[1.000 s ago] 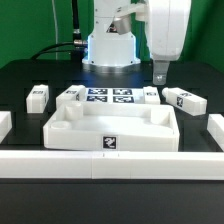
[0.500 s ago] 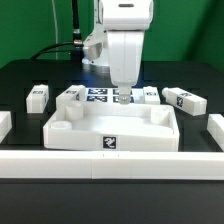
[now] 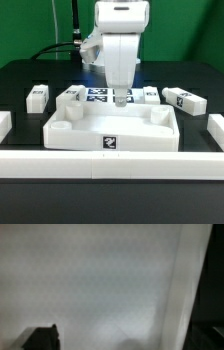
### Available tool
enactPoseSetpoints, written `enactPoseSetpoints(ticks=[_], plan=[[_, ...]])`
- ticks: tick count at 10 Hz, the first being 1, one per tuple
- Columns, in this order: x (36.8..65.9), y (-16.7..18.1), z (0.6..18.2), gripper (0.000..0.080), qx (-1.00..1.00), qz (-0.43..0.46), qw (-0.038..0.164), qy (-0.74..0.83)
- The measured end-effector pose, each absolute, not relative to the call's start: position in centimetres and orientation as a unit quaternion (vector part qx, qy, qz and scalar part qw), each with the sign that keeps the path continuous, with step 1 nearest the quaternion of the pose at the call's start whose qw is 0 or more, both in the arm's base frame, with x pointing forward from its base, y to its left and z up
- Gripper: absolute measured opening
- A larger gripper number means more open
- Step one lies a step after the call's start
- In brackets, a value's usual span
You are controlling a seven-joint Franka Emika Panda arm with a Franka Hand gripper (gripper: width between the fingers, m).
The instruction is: Assemble desk
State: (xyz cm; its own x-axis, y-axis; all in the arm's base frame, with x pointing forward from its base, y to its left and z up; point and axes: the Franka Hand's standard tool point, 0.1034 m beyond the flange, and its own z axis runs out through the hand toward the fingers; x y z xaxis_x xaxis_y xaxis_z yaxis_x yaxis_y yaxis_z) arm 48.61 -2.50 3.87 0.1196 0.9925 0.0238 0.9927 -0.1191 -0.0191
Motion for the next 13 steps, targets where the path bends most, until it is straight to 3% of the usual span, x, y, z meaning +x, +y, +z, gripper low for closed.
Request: enactPoseSetpoints(ticks=[4,7,9,10,11,12,13], plan=[[46.2,-4.8,0.7,0.0649,-0.759,0.003,0.030,-0.651],[46.4,-5.4,0.6,0.0649,-0.763,0.002,0.030,-0.646],[46.3,-5.4,0.5,0.0392,-0.763,0.003,0.031,-0.646],[46.3,-5.4,0.5,0.0392,-0.763,0.004,0.031,-0.646],[46.2,-5.4,0.5,0.0192,-0.763,0.004,0.032,-0.646],[46.2,-5.3,0.5,0.0071,-0.763,0.004,0.032,-0.646],[46.3,-5.4,0.5,0.0071,-0.763,0.003,0.031,-0.646]])
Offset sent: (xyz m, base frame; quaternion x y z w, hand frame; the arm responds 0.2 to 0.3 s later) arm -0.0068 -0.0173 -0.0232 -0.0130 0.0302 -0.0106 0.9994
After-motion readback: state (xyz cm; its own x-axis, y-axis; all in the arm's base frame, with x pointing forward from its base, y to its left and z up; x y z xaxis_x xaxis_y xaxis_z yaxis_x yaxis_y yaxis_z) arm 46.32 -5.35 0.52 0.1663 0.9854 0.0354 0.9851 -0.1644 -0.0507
